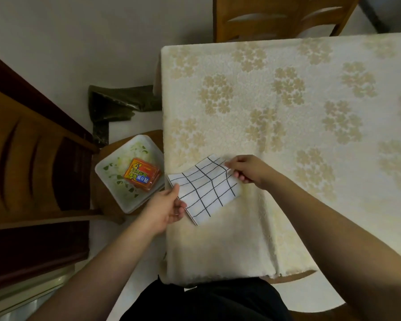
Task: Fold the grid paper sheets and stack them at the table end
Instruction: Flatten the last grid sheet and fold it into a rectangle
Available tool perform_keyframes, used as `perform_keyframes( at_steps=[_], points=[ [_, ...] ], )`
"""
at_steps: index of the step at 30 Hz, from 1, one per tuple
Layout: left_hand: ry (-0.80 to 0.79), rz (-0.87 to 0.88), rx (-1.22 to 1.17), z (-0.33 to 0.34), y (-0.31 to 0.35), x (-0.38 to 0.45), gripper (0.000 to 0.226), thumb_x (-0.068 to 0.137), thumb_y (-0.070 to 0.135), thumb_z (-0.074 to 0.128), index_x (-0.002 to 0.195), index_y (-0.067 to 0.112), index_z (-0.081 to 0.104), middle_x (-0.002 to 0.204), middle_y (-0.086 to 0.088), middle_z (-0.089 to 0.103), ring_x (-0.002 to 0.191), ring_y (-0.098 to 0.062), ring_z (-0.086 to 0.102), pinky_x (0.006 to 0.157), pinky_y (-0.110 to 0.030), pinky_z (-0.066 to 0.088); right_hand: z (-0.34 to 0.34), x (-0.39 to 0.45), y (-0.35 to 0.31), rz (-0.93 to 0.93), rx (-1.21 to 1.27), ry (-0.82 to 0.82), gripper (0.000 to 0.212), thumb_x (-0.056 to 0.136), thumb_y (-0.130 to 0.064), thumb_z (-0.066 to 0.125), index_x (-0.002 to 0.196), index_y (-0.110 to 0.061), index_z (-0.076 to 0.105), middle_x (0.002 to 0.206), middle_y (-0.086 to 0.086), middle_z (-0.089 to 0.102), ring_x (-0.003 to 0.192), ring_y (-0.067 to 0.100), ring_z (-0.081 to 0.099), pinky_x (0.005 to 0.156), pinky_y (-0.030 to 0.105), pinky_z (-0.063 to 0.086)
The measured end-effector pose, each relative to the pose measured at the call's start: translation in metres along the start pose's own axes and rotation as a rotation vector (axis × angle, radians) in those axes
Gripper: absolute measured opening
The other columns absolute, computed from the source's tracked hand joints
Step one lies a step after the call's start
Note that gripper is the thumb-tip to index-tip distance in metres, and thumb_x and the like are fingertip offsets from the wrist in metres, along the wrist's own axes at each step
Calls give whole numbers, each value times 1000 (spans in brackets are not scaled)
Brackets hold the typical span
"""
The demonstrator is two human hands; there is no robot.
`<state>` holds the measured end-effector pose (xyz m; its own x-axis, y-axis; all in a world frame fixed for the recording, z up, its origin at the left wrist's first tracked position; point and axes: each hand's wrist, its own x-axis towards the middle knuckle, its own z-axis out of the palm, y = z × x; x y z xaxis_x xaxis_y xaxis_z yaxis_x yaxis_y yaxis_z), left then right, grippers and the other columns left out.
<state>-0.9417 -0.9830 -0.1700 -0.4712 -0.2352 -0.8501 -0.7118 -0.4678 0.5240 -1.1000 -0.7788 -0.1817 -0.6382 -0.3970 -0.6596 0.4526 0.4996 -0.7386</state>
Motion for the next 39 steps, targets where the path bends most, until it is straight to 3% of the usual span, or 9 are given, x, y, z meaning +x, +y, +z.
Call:
perform_keyframes(
  at_steps=[6,12,17,22,26,29,34,36,39],
  points=[
    [-69,239,61,11,60,-29,14,99,27,52,104,15,57,75,-4,67,57,-13,60,51,-25,54,-10,-43,-24,-145,177,117,19,94,-28,62,86,-13,55,83,14,74,49,12,55,48,24,39],
    [-54,412,128,16,39,-19,12,98,16,53,102,5,58,95,-8,61,84,-14,64,67,-26,60,8,-86,16,-129,368,222,20,93,-22,63,81,-15,48,88,10,74,72,21,69,59,26,51],
    [-19,285,123,4,-26,25,11,91,0,60,80,0,61,83,-16,60,76,-19,61,63,-13,55,46,-96,88,30,399,378,22,86,-9,70,71,-11,55,75,8,66,80,23,65,76,33,53],
    [54,214,237,-10,-64,37,21,83,-12,64,94,3,53,92,-14,56,74,-18,59,57,-18,57,78,-100,128,150,422,443,21,79,-1,73,83,-11,55,83,6,64,73,19,63,72,31,53],
    [35,151,266,-11,-61,40,17,90,8,66,101,8,53,93,-6,58,62,-17,62,61,-31,56,83,-92,130,179,528,555,37,80,-10,73,111,-12,54,96,11,67,83,29,68,86,44,57],
    [5,165,358,-9,-54,40,10,92,15,64,98,8,58,81,-6,61,51,-13,63,51,-25,55,82,-86,122,189,555,617,38,84,-9,71,117,-7,52,91,9,63,76,27,64,83,46,57],
    [-34,222,445,-17,-48,39,13,90,8,66,101,7,60,89,-11,61,69,-20,59,53,-21,57,83,-82,116,233,528,588,31,84,-2,67,113,-3,57,92,10,64,71,20,63,55,27,55],
    [-40,297,537,-26,-48,38,8,88,9,67,93,11,62,100,-12,66,81,-22,64,67,-31,59,85,-83,119,239,501,519,28,84,-3,67,112,-2,65,96,12,69,79,22,66,63,27,57],
    [-84,390,631,-39,-45,26,13,88,11,67,100,12,62,102,-6,69,88,-22,67,80,-39,54,90,-99,114,190,493,400,17,87,-3,63,102,-5,71,99,12,72,90,23,65,82,31,56]
  ],
)
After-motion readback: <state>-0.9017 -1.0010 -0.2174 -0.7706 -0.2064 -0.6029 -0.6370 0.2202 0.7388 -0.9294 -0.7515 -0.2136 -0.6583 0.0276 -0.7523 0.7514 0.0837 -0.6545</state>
